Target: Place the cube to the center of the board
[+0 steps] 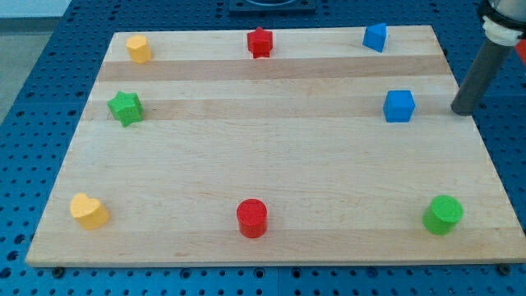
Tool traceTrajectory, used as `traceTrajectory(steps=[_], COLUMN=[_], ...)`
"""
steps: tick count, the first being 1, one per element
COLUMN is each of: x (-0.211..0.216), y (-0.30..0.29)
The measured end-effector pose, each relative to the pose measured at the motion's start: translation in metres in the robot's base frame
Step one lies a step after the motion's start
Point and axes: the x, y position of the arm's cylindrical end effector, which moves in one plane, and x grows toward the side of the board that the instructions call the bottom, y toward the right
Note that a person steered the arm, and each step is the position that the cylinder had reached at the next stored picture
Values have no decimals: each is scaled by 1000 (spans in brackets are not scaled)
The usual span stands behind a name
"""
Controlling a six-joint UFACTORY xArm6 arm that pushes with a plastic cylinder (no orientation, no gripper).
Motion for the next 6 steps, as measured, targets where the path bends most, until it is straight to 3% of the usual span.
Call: traceTrajectory(steps=[3,6], x=[0,-13], y=[-87,-102])
